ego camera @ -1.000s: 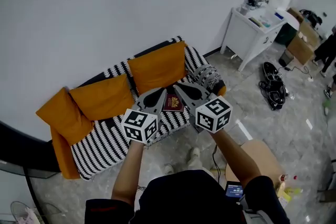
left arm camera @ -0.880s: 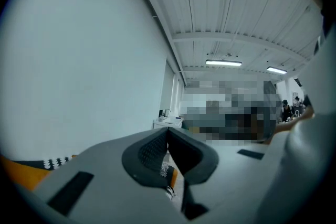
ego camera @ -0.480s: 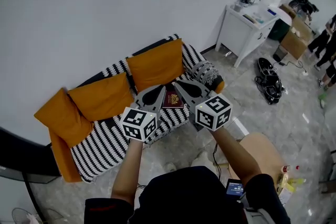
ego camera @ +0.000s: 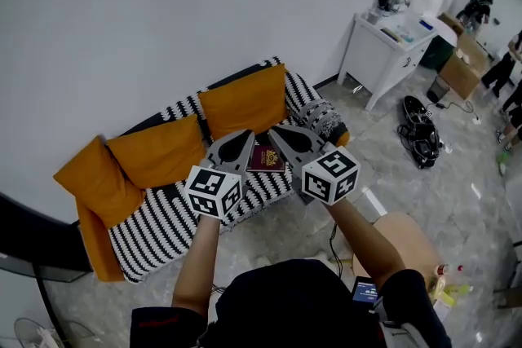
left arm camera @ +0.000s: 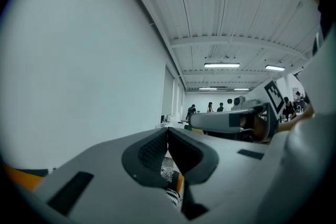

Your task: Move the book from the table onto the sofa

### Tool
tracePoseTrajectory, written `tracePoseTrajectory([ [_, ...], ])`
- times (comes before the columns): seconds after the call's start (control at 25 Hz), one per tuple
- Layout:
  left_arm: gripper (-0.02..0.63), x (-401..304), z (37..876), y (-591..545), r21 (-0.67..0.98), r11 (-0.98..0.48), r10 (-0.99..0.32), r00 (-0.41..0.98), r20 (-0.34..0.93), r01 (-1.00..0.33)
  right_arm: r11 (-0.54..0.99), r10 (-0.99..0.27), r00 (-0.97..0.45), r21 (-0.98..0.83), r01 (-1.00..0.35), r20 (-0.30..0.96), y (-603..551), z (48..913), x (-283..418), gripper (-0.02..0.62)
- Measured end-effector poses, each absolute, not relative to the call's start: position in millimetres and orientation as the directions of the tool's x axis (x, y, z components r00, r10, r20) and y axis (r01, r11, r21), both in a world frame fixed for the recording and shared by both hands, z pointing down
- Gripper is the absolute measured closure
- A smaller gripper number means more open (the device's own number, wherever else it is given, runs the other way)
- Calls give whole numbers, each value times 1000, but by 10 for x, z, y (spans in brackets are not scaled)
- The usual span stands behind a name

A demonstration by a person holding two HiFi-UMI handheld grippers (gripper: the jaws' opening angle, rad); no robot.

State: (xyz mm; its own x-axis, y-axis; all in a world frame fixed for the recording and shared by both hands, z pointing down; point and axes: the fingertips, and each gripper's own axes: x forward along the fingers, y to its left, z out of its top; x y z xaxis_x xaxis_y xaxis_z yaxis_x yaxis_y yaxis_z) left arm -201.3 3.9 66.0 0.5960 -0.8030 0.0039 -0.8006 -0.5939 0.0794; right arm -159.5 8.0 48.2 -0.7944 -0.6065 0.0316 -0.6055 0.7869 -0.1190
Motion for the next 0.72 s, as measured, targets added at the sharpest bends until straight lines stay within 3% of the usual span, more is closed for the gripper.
tracePoseTrajectory([
  [0.72, 589, -1305, 584, 90, 89, -561, -827, 562, -16, -823, 822, -557, -829, -105, -559, 48, 158, 458, -917, 580],
])
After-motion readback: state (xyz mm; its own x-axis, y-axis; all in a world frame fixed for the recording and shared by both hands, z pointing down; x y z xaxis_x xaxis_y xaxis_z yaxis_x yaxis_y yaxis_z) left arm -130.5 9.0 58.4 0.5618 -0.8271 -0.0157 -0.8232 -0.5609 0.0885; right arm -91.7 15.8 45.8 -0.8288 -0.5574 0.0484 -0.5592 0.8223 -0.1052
